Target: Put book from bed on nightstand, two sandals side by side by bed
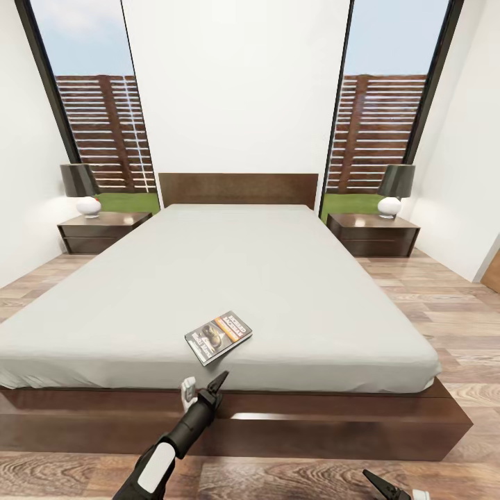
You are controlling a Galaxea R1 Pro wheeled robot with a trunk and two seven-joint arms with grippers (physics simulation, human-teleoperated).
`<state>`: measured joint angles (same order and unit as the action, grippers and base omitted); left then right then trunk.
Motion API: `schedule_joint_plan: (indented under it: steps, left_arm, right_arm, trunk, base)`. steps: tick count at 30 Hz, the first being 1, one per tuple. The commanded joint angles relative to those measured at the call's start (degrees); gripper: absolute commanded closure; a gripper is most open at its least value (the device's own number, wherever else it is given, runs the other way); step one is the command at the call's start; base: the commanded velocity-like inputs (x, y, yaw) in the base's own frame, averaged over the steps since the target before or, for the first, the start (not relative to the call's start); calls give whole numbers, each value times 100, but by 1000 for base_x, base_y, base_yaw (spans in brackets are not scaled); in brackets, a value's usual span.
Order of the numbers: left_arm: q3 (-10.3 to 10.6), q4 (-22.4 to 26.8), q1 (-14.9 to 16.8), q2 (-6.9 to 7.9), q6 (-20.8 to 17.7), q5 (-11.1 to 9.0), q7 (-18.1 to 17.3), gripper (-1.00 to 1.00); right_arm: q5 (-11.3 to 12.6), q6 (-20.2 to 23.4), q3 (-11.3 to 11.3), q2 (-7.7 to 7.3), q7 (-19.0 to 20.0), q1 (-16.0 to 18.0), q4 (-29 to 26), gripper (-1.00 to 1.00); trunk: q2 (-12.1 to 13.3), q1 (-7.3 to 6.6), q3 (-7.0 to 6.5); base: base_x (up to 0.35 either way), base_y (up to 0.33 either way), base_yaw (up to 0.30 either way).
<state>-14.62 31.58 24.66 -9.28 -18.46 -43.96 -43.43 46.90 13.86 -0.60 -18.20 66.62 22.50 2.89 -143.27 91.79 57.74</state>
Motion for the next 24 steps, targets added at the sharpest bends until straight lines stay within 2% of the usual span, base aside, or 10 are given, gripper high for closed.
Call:
schedule_joint_plan:
  steps: [1, 10, 24]
  left_arm:
    - [-28, 25, 4, -9, -63, -17, -16, -100]
    - [-9, 299, 4, -55, -176, -28, 6, -100]
    - [-6, 339, 4, -56, -352, -30, 25, -100]
  right_arm:
    - [24, 56, -4, -1, 26, 9, 19, -100]
    - [22, 62, -2, 1, 26, 7, 19, -100]
    - [21, 57, 6, 9, 26, 8, 19, -100]
  trunk:
    - [-2, -1, 5]
    - [-2, -1, 5]
    - [-2, -1, 5]
  base:
    - [0, 0, 0]
    - [0, 0, 0]
    - [0, 0, 0]
